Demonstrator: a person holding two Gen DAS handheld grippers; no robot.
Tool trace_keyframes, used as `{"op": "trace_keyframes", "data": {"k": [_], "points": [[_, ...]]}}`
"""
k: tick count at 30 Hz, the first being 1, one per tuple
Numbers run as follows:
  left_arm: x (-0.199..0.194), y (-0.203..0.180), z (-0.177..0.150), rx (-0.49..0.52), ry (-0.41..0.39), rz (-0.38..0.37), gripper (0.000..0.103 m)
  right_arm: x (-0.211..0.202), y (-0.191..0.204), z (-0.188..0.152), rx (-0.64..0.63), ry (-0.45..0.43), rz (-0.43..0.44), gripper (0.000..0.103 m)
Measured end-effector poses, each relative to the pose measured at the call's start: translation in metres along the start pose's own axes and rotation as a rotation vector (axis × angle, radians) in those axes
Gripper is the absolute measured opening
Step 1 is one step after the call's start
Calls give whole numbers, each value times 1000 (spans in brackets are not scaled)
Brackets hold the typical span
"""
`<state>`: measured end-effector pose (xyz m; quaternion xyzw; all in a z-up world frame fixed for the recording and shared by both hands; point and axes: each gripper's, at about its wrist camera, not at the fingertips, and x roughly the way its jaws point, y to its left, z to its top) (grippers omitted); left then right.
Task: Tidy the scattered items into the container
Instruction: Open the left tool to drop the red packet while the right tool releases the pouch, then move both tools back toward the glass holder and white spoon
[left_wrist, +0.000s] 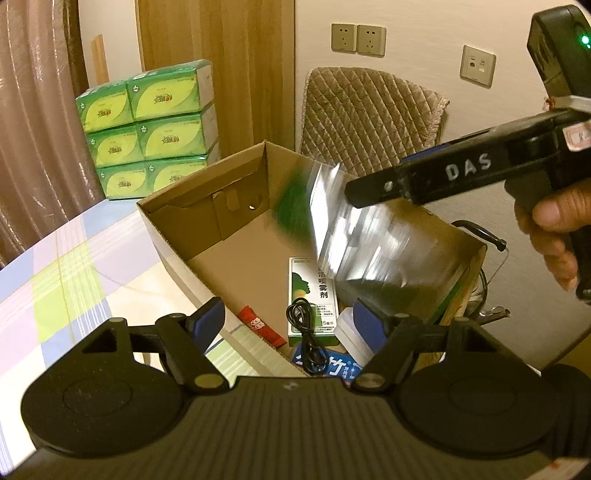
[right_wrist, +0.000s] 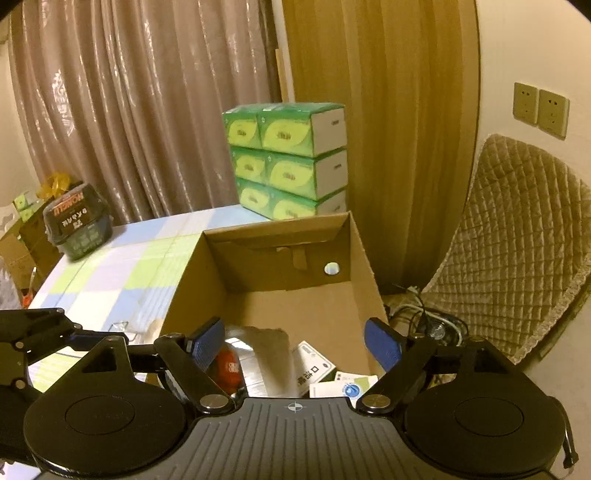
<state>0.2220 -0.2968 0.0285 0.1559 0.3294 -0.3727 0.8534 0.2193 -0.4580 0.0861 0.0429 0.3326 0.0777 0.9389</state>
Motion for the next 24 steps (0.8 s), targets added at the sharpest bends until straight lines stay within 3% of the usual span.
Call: {"op": "trace_keyframes", "data": {"k": [12, 24], "points": [[-17, 6, -12, -34, -2, 20, 73, -23, 17, -18, 24, 4, 30, 80], [-64, 9, -42, -84, 1, 65, 73, -55, 66, -51, 5, 25, 95, 81]]}}
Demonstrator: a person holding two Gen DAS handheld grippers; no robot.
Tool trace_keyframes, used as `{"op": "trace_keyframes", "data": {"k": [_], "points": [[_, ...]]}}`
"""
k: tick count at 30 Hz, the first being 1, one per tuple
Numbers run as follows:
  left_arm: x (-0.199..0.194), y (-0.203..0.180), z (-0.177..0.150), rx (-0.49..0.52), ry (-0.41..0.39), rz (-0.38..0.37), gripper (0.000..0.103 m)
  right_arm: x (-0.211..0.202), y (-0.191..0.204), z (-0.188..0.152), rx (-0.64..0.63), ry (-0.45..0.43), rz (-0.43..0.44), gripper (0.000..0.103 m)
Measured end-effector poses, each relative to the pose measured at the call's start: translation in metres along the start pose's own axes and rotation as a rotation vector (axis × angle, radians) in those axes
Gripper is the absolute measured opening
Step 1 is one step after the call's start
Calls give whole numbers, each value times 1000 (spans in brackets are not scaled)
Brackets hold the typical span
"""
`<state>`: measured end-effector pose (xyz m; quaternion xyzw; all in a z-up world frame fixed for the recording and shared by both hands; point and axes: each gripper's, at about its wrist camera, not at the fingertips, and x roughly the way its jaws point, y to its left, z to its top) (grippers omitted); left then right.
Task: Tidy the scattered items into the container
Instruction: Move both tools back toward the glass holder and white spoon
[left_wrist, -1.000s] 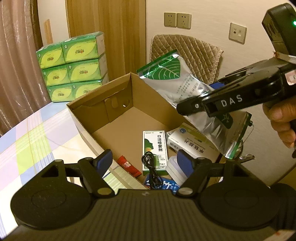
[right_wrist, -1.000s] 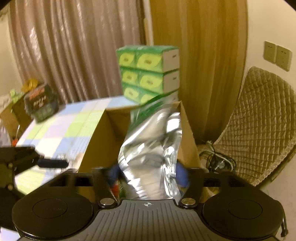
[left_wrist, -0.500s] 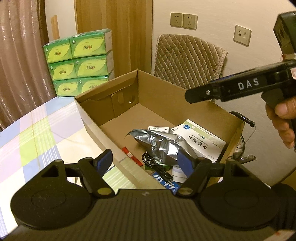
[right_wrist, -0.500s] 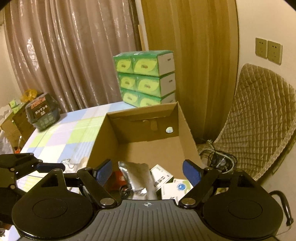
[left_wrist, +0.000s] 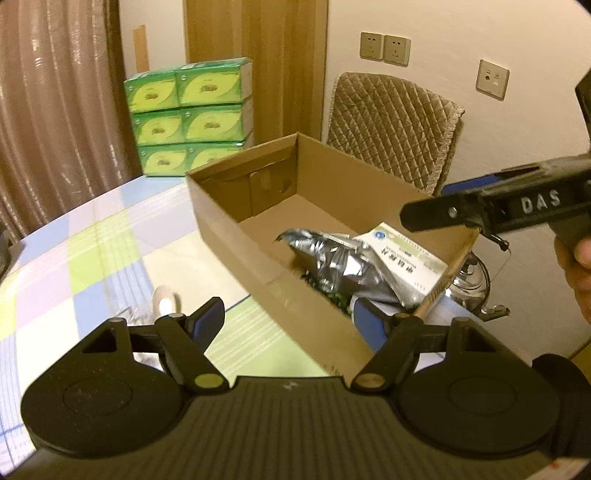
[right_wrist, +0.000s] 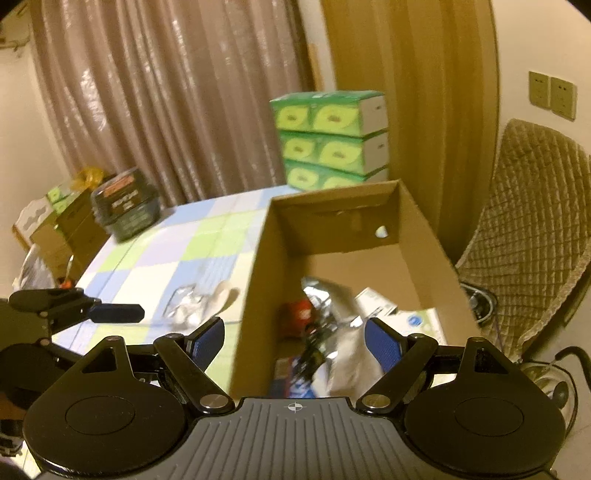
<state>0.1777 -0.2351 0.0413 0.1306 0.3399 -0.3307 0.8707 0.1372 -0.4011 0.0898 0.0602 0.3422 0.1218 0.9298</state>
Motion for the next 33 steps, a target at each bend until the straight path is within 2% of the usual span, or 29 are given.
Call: {"op": "trace_keyframes", "data": {"k": [8, 18, 25, 33], "points": [[-39, 18, -49, -51, 23, 53, 76, -16, 43, -22, -30, 6, 56, 82], [-91, 68, -128, -184, 75, 177, 81, 1, 105, -44, -106, 55, 133, 83], [-106, 99, -146, -234, 70, 222, 82, 34, 134, -48, -177, 85, 145, 82], [-83, 129, -141, -247, 69, 215, 82, 90, 141, -42, -185, 108, 129, 82]]}}
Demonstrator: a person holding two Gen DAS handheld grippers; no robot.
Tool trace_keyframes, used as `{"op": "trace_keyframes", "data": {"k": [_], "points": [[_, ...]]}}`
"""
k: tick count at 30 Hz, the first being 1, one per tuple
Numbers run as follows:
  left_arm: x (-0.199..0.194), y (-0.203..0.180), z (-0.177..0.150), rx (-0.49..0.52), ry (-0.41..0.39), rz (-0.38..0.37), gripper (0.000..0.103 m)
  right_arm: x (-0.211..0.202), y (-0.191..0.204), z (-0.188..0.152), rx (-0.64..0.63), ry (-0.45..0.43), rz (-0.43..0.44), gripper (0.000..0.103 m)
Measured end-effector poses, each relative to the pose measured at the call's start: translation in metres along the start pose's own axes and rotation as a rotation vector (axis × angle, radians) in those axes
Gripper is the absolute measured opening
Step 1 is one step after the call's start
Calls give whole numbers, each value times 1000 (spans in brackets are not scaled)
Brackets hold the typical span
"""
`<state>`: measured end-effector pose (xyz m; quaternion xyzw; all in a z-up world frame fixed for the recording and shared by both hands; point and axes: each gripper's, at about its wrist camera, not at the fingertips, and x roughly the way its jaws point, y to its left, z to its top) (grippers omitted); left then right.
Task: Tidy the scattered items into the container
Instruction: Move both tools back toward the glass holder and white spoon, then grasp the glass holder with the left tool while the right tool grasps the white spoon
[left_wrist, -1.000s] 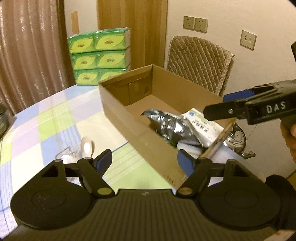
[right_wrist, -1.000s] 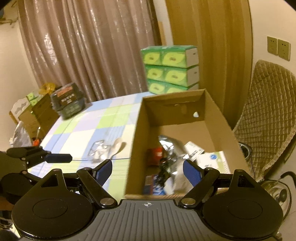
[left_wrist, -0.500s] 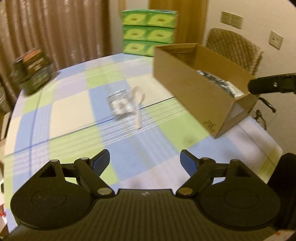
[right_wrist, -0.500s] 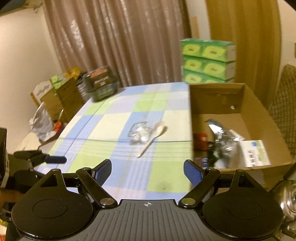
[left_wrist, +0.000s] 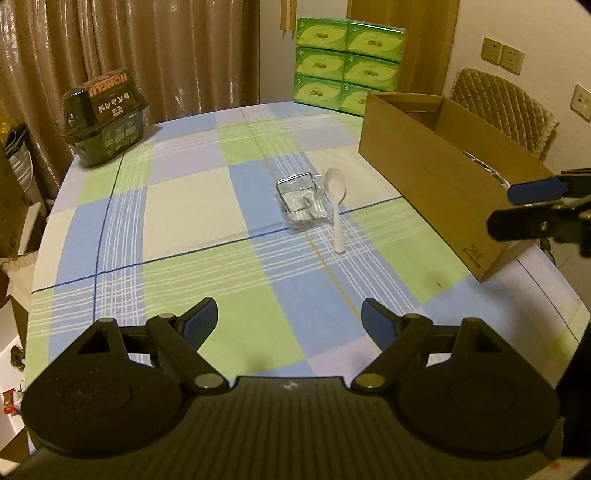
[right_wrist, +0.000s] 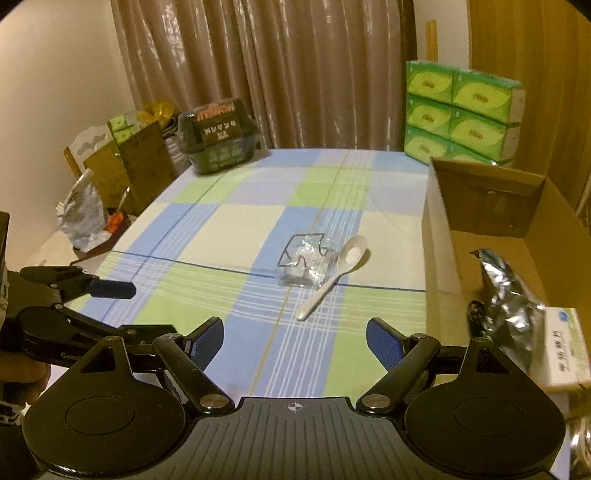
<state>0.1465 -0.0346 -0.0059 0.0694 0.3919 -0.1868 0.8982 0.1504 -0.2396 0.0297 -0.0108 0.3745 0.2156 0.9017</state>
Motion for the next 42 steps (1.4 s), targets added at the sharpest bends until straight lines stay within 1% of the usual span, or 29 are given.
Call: {"op": "trace_keyframes", "data": {"k": [8, 15, 17, 21, 27, 28, 31, 32, 34, 37, 39, 41, 42], "points": [[56, 19, 27, -54, -6, -17, 82, 60, -20, 19, 38, 2, -37, 82], [111, 24, 43, -44, -11, -39, 80, 89, -38, 32, 41, -28, -62, 81], [127, 24, 46, -47, -16, -55, 76, 94, -41, 33, 45, -42, -66, 80], [153, 22, 53, -55, -26, -93, 72, 100, -48, 35, 55, -55, -68, 80], [178, 18, 67, -85, -52, -122, 59, 107, -53, 36, 56, -47, -75, 80], [182, 17, 69, -92, -52, -120, 54, 108, -53, 36, 53, -45, -74, 80], [192, 16, 75, -108, -35, -114, 44, 112, -52, 36, 45, -38, -72, 80], [193, 15, 75, -110, -34, -114, 36, 114, -51, 36, 41, -36, -71, 80], [191, 15, 75, -99, -33, -106, 31, 120, -48, 37, 31, -29, -66, 80], [182, 19, 70, -83, -31, -78, 28, 133, -44, 38, 19, -8, -62, 80], [173, 27, 64, -87, -36, -48, 28, 144, -45, 38, 30, 12, -64, 77], [164, 38, 58, -97, -41, -9, 28, 157, -46, 37, 43, 38, -69, 64], [160, 44, 55, -106, -42, 12, 28, 163, -47, 37, 50, 48, -75, 62]]}}
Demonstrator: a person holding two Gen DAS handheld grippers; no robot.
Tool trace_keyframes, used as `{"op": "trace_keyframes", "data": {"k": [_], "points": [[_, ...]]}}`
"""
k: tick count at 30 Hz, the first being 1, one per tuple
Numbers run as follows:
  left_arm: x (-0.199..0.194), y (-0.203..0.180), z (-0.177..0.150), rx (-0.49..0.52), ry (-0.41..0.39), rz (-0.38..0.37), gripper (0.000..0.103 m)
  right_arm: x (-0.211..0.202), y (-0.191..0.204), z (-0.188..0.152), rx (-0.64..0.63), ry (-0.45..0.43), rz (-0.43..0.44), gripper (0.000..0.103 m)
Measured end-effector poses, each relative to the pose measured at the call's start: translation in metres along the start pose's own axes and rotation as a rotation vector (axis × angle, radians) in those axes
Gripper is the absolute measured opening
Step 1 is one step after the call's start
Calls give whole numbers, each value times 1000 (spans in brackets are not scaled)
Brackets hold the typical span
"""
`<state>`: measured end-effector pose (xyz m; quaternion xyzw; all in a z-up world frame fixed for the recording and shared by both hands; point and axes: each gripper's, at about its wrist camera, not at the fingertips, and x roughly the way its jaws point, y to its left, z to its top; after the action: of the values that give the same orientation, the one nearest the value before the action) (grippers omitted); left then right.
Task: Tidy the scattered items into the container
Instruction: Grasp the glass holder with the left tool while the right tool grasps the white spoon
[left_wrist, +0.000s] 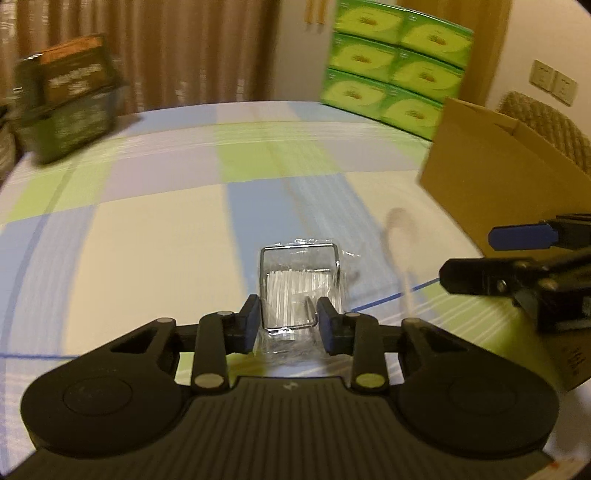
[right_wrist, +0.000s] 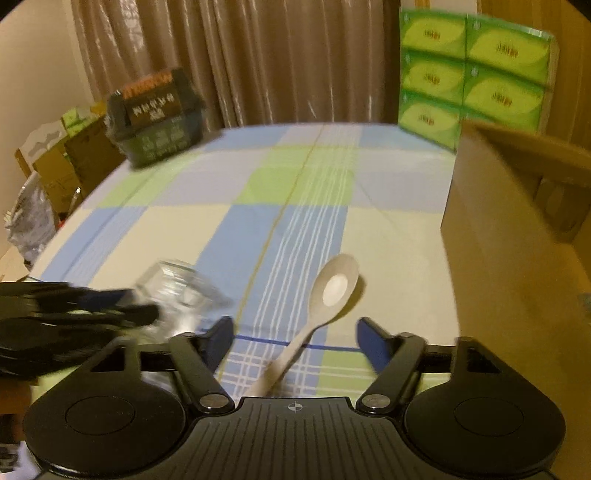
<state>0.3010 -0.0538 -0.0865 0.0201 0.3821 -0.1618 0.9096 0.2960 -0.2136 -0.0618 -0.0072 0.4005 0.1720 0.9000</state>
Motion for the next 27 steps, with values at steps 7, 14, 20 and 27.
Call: {"op": "trace_keyframes", "data": {"k": [7, 14, 20, 27], "points": [[-15, 32, -11, -75, -19, 58, 28, 29, 5, -11, -8, 37, -26, 40], [-15, 32, -17, -65, -20, 68, 36, 34, 16, -17, -72, 13, -81, 6], [-11, 31, -19, -60, -5, 58, 32, 16, 18, -29, -81, 32, -54, 3], [-31, 15, -31, -29, 25, 39, 27, -30, 28, -61, -75, 63, 1, 3]]}}
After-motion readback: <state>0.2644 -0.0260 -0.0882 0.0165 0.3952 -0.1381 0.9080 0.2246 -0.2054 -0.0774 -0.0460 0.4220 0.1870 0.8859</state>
